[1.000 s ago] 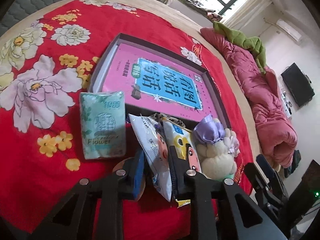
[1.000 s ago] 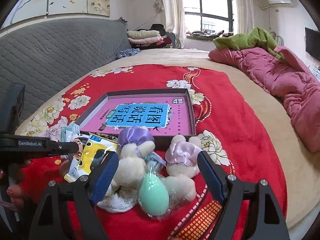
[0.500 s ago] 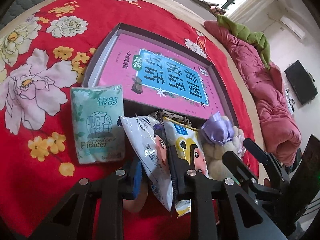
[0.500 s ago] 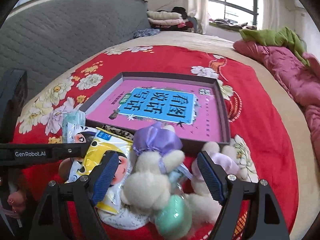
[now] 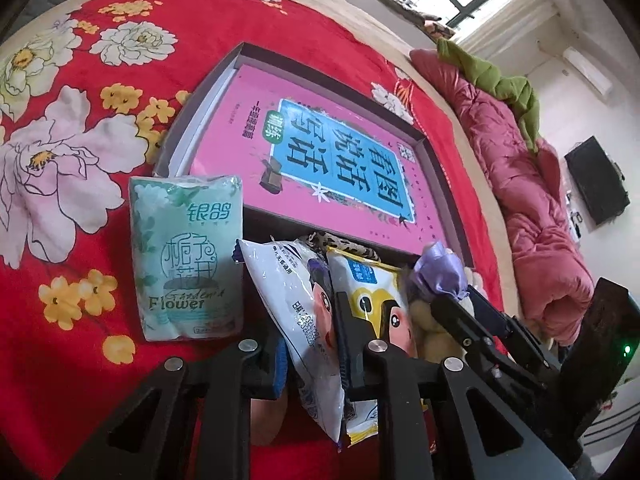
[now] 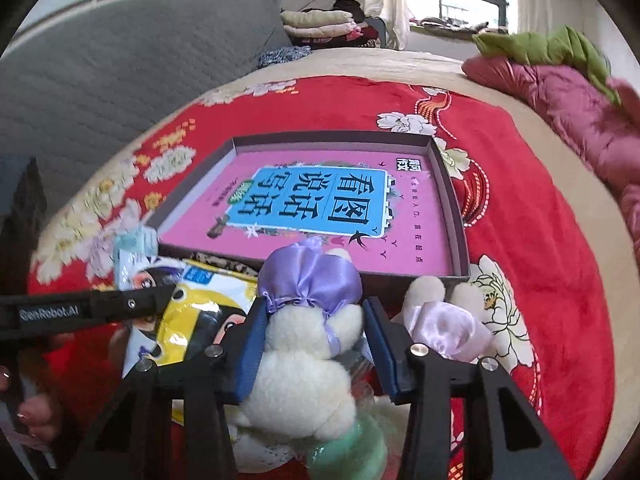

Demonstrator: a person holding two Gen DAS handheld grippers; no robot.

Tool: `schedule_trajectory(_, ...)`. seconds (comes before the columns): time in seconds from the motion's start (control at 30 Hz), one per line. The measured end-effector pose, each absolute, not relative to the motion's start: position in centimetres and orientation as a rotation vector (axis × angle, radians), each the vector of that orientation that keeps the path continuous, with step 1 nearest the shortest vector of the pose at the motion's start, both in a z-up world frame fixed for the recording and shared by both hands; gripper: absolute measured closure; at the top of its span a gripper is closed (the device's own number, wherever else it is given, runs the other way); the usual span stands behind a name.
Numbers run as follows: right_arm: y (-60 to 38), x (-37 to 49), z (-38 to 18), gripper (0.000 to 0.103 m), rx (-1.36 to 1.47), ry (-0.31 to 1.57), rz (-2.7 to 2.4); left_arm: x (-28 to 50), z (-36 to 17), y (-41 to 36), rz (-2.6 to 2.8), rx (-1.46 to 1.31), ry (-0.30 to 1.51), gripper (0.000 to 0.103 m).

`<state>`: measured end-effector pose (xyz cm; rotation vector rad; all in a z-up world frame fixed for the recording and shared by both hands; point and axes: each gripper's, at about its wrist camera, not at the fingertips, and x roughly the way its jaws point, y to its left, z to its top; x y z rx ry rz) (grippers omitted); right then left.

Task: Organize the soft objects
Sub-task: 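Grasp the white cartoon snack bag with the left tool while the right tool grasps the purple-bow plush bunny, then lift and carry the snack bag and plush bunny over the pink box with both tools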

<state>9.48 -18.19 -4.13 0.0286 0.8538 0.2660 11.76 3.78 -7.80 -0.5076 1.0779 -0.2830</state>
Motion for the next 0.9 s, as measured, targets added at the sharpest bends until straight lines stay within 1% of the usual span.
schedule_trajectory(0.4,-18.9,9.0,-1.7,0.055,0.079,0.786,0.272,11.0,-5.6,5.1,-0.289,-0.528,0.989,0.091)
schedule_trajectory(0.73,-19.2,8.1,0.1,0.055,0.095,0.728,0.280,9.8,-3.1,5.6,-0.292,-0.505,0.914,0.092)
schedule_trajectory(0.9,-19.6,7.8,1.5,0.055,0.109,0.688,0.278,9.6,-0.9,5.7,-0.295,-0.479,0.857,0.091)
